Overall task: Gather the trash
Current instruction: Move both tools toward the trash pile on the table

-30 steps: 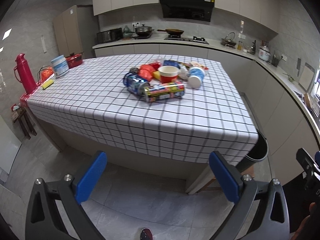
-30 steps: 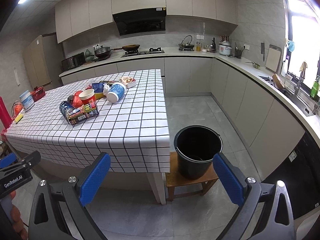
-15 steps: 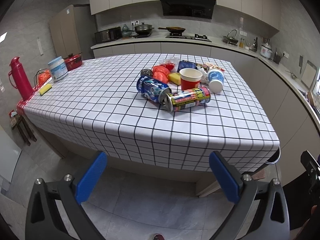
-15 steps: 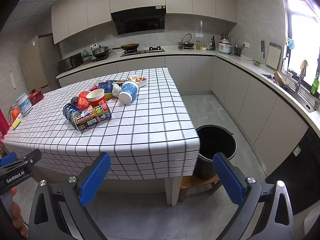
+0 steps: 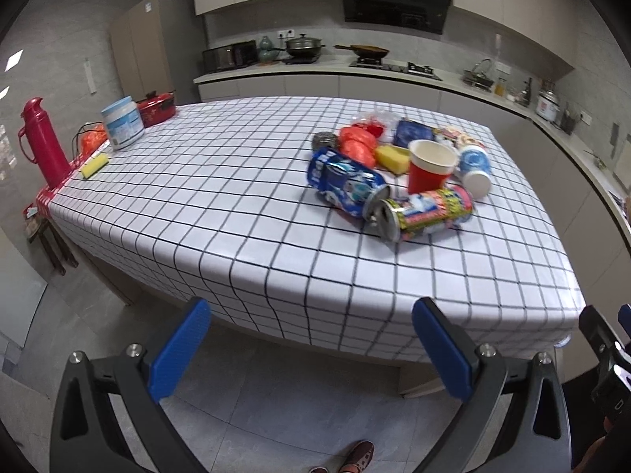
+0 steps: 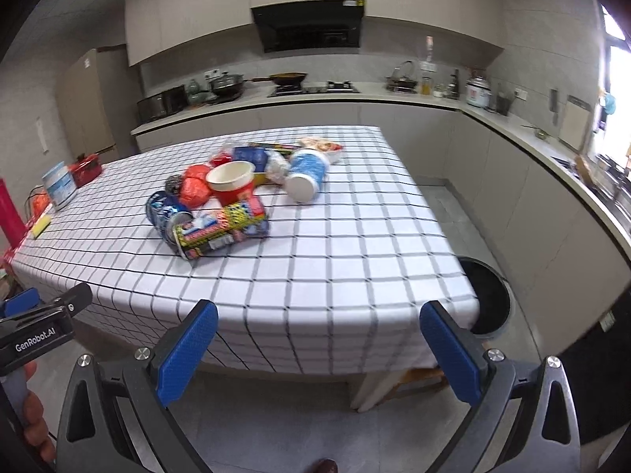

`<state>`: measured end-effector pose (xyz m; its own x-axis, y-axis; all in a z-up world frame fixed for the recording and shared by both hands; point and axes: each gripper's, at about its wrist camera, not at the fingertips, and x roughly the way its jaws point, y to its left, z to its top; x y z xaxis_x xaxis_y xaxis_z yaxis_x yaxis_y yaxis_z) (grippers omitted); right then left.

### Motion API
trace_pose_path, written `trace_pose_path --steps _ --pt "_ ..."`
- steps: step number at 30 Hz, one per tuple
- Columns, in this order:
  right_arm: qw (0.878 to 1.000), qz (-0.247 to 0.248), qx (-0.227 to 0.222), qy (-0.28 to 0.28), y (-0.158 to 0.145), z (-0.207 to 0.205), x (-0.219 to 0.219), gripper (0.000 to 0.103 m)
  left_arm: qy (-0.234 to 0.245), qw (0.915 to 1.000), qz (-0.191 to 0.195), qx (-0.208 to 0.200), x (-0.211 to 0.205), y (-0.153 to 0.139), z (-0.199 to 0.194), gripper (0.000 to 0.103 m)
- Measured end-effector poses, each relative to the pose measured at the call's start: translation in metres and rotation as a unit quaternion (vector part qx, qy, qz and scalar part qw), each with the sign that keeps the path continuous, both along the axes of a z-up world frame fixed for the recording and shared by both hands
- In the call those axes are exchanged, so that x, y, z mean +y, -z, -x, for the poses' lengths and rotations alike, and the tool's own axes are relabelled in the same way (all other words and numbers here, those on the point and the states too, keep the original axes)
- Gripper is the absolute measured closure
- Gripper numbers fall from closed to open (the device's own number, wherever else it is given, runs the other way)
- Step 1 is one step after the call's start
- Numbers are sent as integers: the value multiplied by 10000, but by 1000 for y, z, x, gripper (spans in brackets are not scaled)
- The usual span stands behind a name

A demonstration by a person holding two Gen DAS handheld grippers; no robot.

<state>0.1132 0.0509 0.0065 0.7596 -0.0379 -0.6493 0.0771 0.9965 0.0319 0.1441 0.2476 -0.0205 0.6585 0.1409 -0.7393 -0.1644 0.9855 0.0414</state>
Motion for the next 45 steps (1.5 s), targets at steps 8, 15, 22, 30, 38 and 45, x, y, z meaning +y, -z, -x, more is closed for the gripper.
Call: trace_pose_path --steps 8,15,22,30,38,45 --pt "9991 -180 -16 -396 14 -59 30 0 -172 9997 -149 35 11 0 -28 0" --pt "9988 -181 139 -425 36 -102 71 0 -83 9995 -207 219 39 14 -59 0" --pt "9994 33 322 -104 66 -143 117 0 290 9986 -268 341 73 25 -102 0" --pt "9971 182 642 370 96 -170 127 0 646 9965 -271 447 85 37 -133 0" --pt "9933 301 677 891 95 -160 101 0 1165 9914 -147 571 69 47 -148 0" --pt "9880 371 644 1352 87 -139 68 0 1497 9863 -154 676 45 55 -150 0"
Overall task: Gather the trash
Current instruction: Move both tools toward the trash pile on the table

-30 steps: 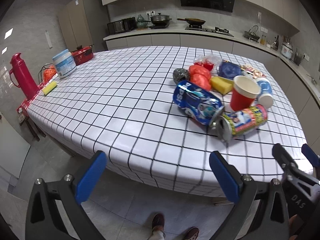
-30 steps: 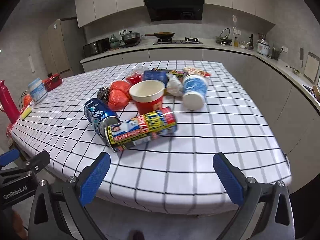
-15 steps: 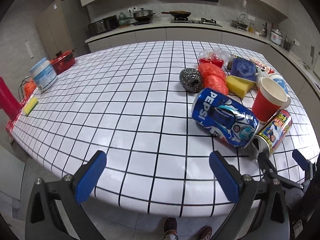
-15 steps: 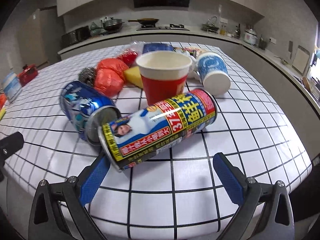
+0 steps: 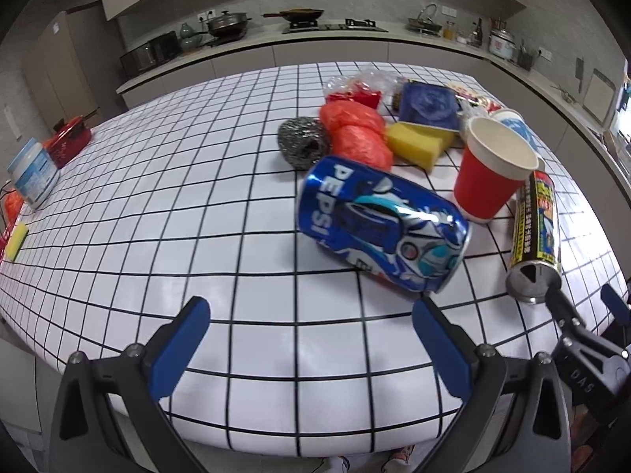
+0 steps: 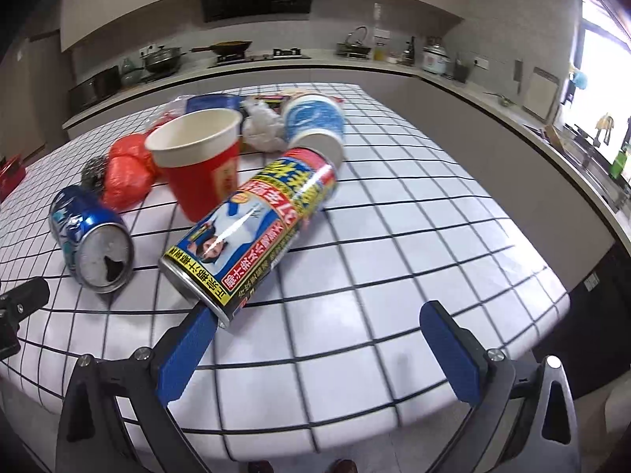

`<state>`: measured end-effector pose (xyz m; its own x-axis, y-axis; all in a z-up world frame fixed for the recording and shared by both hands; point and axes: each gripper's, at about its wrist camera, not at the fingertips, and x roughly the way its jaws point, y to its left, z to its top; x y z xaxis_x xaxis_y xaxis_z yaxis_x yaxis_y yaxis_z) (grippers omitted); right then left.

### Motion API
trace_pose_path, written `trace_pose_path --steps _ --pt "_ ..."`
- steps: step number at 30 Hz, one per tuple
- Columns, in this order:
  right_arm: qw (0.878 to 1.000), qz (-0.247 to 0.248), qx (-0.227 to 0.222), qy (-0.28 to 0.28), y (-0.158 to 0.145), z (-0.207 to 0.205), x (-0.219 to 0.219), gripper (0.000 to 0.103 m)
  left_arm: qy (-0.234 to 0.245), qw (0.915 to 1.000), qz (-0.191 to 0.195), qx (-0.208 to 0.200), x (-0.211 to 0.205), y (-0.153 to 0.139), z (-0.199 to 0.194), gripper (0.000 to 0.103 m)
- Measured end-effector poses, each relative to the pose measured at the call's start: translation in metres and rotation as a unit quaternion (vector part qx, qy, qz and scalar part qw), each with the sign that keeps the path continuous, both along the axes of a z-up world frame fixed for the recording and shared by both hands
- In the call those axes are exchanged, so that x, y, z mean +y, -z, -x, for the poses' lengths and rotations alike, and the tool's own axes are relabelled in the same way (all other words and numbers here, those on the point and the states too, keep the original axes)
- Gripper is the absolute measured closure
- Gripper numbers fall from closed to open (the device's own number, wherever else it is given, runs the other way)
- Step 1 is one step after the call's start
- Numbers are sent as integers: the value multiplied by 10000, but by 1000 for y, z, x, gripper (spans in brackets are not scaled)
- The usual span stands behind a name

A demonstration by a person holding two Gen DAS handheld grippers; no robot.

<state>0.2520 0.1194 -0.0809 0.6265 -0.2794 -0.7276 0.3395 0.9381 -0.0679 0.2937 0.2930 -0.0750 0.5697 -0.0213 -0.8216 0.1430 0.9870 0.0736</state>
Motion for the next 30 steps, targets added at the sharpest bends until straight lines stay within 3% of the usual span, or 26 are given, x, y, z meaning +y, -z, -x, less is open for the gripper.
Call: trace_pose_path --steps 7,14,23,30 --pt "10000 23 -10 75 -6 15 -37 0 -173 9998 41 38 -15 2 3 0" --pt "9975 -393 -412 -422 -28 31 -56 0 -480 9987 155 16 -23 -4 7 0" --pt "9928 -861 -537 -642 -39 -8 -51 0 -788 9966 245 -9 -23 -7 -3 0" --pt "9928 -817 -517 -708 -37 -19 -44 0 -570 9982 182 15 -38 -1 -11 0"
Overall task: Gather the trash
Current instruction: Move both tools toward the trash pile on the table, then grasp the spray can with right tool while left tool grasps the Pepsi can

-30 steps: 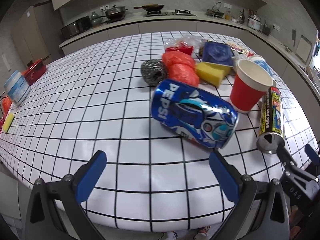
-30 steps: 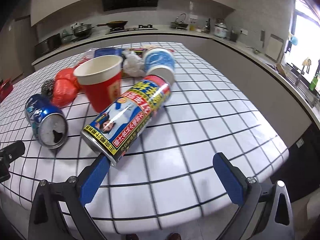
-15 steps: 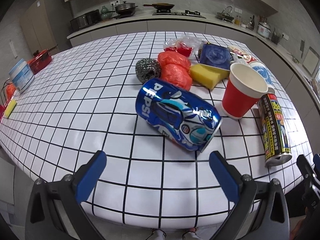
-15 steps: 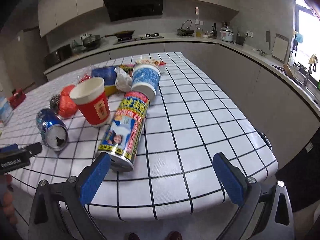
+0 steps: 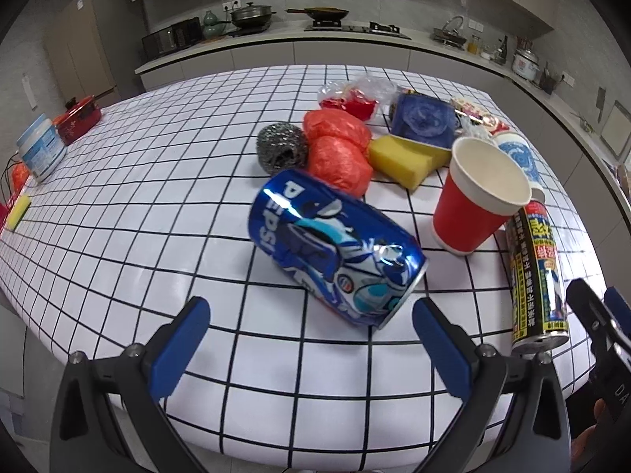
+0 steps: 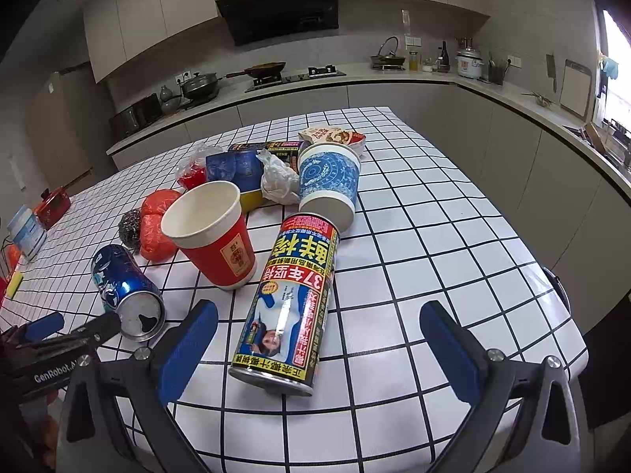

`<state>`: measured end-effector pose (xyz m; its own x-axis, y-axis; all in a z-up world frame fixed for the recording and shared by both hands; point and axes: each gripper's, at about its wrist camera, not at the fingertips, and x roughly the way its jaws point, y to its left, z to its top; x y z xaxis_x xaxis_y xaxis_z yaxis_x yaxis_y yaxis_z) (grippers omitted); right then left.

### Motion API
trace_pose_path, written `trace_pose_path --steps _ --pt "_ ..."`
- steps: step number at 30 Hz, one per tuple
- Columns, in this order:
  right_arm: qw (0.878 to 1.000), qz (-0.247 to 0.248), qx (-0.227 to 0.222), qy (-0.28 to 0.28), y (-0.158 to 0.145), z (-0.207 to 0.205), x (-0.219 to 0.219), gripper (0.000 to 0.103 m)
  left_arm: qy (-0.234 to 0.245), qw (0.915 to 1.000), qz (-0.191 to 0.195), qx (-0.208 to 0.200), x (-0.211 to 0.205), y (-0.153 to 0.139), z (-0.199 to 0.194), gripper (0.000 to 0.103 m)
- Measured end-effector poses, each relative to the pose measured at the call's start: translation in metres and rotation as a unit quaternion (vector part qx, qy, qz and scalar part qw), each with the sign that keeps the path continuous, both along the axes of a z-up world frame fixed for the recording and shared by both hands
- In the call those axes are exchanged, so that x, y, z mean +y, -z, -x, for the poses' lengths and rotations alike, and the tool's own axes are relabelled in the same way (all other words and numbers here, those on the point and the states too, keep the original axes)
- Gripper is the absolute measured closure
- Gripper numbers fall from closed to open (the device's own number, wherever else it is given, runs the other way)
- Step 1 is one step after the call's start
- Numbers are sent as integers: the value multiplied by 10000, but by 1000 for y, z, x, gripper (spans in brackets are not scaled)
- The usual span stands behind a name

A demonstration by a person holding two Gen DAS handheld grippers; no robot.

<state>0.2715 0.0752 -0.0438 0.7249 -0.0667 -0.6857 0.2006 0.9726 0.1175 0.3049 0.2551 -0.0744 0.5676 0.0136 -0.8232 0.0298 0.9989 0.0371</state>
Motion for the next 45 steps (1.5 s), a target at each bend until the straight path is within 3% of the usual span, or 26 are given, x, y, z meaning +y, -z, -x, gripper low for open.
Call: trace_pose_path --steps 7,15,17,20,22,28,33,37,41,45 --pt "9997 -47 134 185 11 -7 -7 0 -91 9997 -199 143 12 18 -10 0" --pt "9996 -42 179 191 16 -21 2 0 -346 9988 -288 211 50 17 -2 0" --pt "9996 -65 191 198 17 -26 3 0 -407 9988 -6 283 58 11 0 0" --pt "9995 -85 210 215 19 -30 3 0 -465 9952 752 422 60 0 -6 0" --pt "9994 -103 217 231 20 -32 2 0 -493 9930 982 431 54 -3 -15 0" --pt "9990 -139 292 314 23 -37 -2 0 -543 9943 783 473 36 11 -49 0" --pt "9985 -224 430 258 30 -46 -2 0 -631 9913 938 681 55 26 -53 2" --pt "9982 -272 477 220 33 -52 -1 0 -734 9889 1087 705 69 21 -49 3" --pt "9980 -269 511 244 36 -58 -1 0 -652 9930 866 461 62 11 -50 2" --pt "9973 -249 594 350 38 -61 -3 0 -555 9949 671 503 59 18 -64 2"
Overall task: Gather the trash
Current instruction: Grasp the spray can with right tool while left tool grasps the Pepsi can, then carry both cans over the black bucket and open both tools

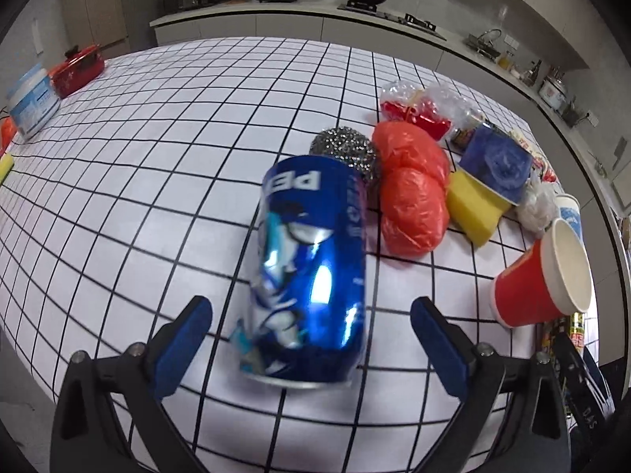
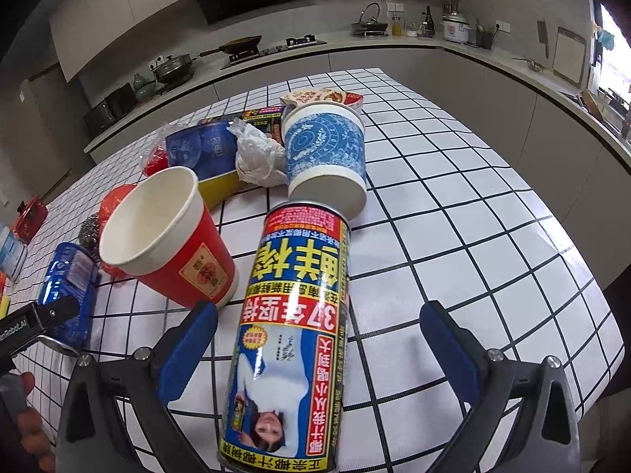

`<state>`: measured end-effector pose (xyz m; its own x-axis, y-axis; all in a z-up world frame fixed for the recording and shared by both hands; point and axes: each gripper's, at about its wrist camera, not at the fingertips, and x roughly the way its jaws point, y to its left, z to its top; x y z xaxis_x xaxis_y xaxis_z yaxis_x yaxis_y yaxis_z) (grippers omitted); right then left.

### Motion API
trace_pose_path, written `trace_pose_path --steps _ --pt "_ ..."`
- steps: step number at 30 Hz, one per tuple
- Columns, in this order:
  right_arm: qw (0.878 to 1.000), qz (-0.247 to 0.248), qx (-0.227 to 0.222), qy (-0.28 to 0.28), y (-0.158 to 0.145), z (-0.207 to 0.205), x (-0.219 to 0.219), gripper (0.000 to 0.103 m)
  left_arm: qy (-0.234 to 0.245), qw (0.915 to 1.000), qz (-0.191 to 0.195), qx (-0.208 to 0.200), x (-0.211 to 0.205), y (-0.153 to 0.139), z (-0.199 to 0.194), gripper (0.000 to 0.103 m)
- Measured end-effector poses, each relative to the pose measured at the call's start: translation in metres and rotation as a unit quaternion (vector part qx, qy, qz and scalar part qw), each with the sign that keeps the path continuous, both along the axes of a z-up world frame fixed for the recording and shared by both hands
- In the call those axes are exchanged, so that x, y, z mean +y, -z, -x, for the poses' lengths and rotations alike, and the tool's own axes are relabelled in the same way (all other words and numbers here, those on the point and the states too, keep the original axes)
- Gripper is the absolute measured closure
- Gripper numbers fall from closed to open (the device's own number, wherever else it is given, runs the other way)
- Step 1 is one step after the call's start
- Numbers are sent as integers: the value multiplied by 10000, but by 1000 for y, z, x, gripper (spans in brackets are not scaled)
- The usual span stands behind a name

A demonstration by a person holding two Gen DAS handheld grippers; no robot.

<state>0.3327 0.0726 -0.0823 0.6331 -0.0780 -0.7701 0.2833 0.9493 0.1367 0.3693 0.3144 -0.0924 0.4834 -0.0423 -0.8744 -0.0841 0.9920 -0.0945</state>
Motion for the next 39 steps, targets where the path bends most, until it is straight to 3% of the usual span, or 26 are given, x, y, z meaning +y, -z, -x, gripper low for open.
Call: trace_pose_path --steps 3,6,9,13,15,17,39 --pt "10000 -2 20 90 1 0 -3 0 -49 9998 167 69 9 7 -4 6" --pt "9999 4 39 150 2 0 -4 8 20 9994 306 177 16 15 -6 26" --pt "9998 -46 157 105 7 -5 -3 16 137 9995 259 101 17 16 -7 38" --pt "9997 -81 230 52 11 -11 1 25 209 9997 157 26 15 15 -4 38" --pt "9996 -42 266 20 12 -13 4 40 254 9996 89 -20 14 14 -2 38" --pt "9994 132 322 -8 12 -15 7 48 305 9995 50 -41 14 14 -3 38" --pt "9992 183 317 -141 12 -13 7 48 514 9983 -239 -124 9 14 7 39"
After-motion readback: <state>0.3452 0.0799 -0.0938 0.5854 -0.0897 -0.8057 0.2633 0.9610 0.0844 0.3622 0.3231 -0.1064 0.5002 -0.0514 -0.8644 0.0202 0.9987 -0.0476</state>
